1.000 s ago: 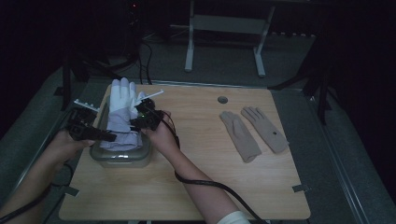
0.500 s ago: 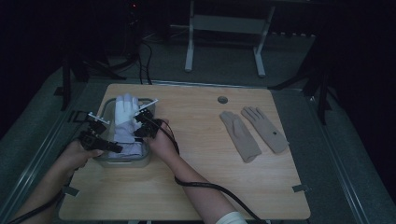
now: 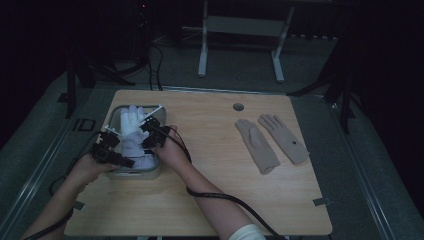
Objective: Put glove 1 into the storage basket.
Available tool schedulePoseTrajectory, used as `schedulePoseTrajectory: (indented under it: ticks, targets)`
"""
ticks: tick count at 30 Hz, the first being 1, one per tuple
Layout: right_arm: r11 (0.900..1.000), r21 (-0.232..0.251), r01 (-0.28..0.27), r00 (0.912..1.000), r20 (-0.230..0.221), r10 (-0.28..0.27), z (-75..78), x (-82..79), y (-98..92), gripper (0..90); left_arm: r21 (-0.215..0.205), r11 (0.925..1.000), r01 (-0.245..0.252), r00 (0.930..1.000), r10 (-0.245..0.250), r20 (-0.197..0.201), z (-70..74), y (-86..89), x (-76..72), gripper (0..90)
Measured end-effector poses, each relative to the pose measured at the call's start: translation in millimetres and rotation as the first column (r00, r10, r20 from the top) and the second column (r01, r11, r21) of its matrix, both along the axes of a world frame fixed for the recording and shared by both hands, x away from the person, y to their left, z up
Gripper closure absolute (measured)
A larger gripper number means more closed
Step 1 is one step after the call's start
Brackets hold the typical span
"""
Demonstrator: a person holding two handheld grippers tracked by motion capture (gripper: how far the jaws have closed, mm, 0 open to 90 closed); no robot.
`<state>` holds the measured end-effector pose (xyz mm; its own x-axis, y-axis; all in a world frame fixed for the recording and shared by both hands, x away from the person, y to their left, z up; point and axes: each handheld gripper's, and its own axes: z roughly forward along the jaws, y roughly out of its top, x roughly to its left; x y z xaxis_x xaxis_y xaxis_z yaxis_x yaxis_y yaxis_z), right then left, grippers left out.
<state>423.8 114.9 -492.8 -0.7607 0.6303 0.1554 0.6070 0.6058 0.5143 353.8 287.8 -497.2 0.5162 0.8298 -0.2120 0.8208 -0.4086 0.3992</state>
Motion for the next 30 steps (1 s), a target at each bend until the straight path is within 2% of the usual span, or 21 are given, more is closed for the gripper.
schedulePoseTrajectory:
  ticks: [2, 3, 4, 6, 8, 10, 13, 15, 16, 18, 20, 22, 24, 26, 27, 28, 30]
  targets:
    - [1.000, -0.003, 0.002, 0.9996, 0.026, -0.002, 3.6, 0.0, -0.1, 50.4, 0.011, 0.9999, -0.013, 0.9998, 0.013, 0.018, 2.4, 0.5, -1.5, 42.7]
    - [1.000, 0.011, 0.006, 0.9998, 0.018, -0.006, 5.3, 1.0, -1.3, 47.0, 0.009, 0.9997, -0.021, 0.9995, 0.020, 0.024, 3.2, 1.3, -2.3, 39.4]
    - [1.000, 0.024, 0.006, 0.9997, 0.025, -0.006, 7.1, 2.0, -3.3, 42.3, -0.006, 0.9996, -0.026, 0.9991, 0.026, 0.033, 4.0, 2.2, -3.3, 36.6]
    - [0.999, 0.043, -0.003, 0.9993, 0.038, 0.001, 12.2, 2.1, -6.8, 40.5, -0.046, 0.9976, -0.051, 0.9972, 0.053, 0.052, 6.9, 4.7, -5.6, 32.1]
    - [0.997, 0.072, -0.005, 0.9990, 0.044, 0.002, 17.4, 1.5, -9.5, 36.1, -0.057, 0.9965, -0.061, 0.9944, 0.066, 0.082, 10.4, 5.2, -8.4, 25.9]
    - [0.996, 0.084, -0.023, 0.9983, 0.055, 0.018, 23.1, 0.2, -11.9, 28.0, -0.072, 0.9934, -0.089, 0.9860, 0.098, 0.135, 14.6, 5.2, -11.4, 20.4]
    - [0.993, 0.107, -0.054, 0.9967, 0.067, 0.047, 32.1, -1.9, -17.7, 22.9, -0.116, 0.9857, -0.122, 0.9674, 0.144, 0.208, 21.7, 2.6, -15.4, 16.8]
    - [0.992, 0.118, -0.053, 0.9969, 0.065, 0.045, 35.0, -2.3, -20.1, 22.9, -0.116, 0.9857, -0.122, 0.9674, 0.144, 0.208, 21.7, 2.6, -15.4, 15.4]
    - [0.990, 0.124, -0.064, 0.9956, 0.077, 0.055, 39.9, -2.4, -26.2, 20.3, -0.155, 0.9792, -0.131, 0.9509, 0.168, 0.260, 29.6, -2.8, -18.0, 14.0]
    - [0.989, 0.133, -0.058, 0.9956, 0.081, 0.047, 43.1, -2.3, -32.6, 20.3, -0.168, 0.9771, -0.131, 0.9451, 0.174, 0.276, 32.9, -8.3, -18.9, 8.9]
    - [0.990, 0.128, -0.064, 0.9951, 0.083, 0.054, 45.9, -3.4, -39.6, 18.6, -0.183, 0.9728, -0.142, 0.9358, 0.192, 0.296, 35.5, -14.7, -20.4, 5.1]
    - [0.988, 0.138, -0.063, 0.9947, 0.089, 0.051, 48.3, -4.9, -48.2, 18.6, -0.214, 0.9684, -0.128, 0.9279, 0.193, 0.319, 38.3, -21.6, -22.6, 1.6]
    - [0.988, 0.142, -0.059, 0.9944, 0.096, 0.046, 50.5, -6.5, -57.6, 18.7, -0.222, 0.9686, -0.112, 0.9227, 0.184, 0.339, 40.7, -29.5, -24.5, 1.6]
    - [0.987, 0.147, -0.061, 0.9945, 0.093, 0.048, 51.2, -6.9, -62.7, 18.8, -0.223, 0.9697, -0.099, 0.9233, 0.174, 0.343, 41.9, -33.5, -25.2, 1.6]
    - [0.987, 0.151, -0.058, 0.9950, 0.089, 0.045, 51.9, -7.6, -67.6, 18.8, -0.246, 0.9668, -0.068, 0.9209, 0.156, 0.357, 43.3, -42.9, -27.1, 1.6]
    - [0.988, 0.146, -0.058, 0.9946, 0.094, 0.045, 53.2, -8.5, -77.7, 18.8, -0.241, 0.9688, -0.058, 0.9237, 0.143, 0.355, 43.9, -46.8, -27.7, 1.6]
    - [0.987, 0.151, -0.052, 0.9945, 0.098, 0.037, 54.4, -9.5, -85.5, 18.8, -0.226, 0.9738, -0.025, 0.9219, 0.110, 0.372, 45.0, -58.3, -30.0, 1.6]
